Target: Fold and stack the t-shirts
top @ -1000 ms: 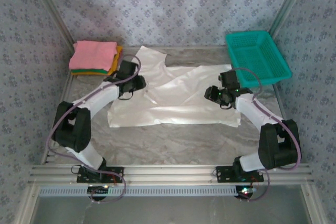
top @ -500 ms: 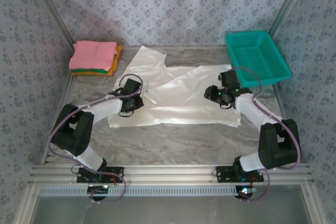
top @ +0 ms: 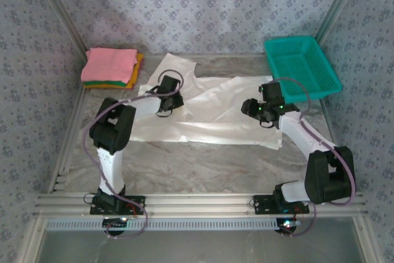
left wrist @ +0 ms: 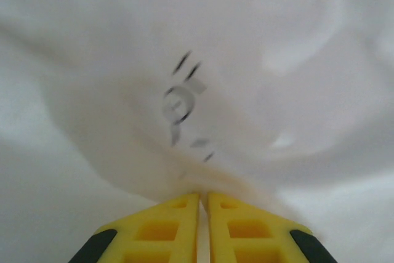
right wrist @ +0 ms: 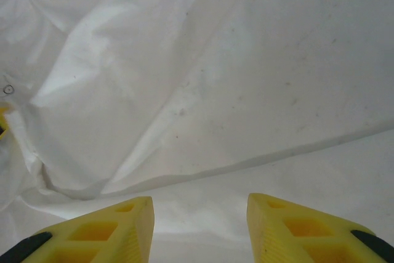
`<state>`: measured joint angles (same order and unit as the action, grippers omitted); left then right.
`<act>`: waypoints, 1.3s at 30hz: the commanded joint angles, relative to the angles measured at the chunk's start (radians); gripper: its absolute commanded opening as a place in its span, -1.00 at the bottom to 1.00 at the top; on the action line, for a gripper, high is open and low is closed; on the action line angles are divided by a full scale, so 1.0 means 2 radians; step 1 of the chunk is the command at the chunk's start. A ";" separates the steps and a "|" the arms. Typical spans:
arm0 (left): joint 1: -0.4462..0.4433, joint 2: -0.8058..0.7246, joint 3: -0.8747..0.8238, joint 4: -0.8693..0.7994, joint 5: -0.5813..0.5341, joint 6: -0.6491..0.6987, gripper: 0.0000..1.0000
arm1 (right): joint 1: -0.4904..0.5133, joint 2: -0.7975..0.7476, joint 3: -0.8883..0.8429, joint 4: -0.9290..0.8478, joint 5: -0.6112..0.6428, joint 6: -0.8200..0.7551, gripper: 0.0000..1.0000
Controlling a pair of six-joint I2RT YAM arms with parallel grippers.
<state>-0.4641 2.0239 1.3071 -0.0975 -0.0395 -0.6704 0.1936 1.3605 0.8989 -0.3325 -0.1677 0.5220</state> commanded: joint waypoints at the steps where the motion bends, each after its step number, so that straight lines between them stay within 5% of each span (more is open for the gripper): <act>1: 0.013 -0.006 0.036 -0.016 0.017 0.021 -0.73 | -0.008 -0.022 -0.004 -0.007 0.005 -0.013 -0.08; 12: 0.040 -0.148 -0.145 -0.010 -0.033 0.004 -0.57 | -0.009 -0.010 -0.014 0.017 -0.017 -0.019 -0.07; 15: 0.049 -0.168 -0.192 0.000 -0.052 -0.002 -0.52 | 0.004 0.022 -0.017 0.024 -0.018 -0.016 -0.20; 21: 0.077 -0.166 -0.248 -0.008 -0.024 -0.041 -0.59 | 0.025 0.093 -0.012 0.027 -0.012 0.000 -0.98; 33: 0.055 -0.276 -0.400 -0.034 -0.012 -0.112 -0.55 | 0.071 0.066 -0.169 0.080 0.022 0.104 -1.00; 39: 0.015 -0.352 -0.425 -0.113 -0.026 -0.145 -0.55 | 0.099 -0.048 -0.248 0.029 0.056 0.210 -1.00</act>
<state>-0.3977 1.3575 0.5125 -0.0780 -0.0994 -0.9031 0.3630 1.3334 0.4885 -0.0830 -0.1287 0.8001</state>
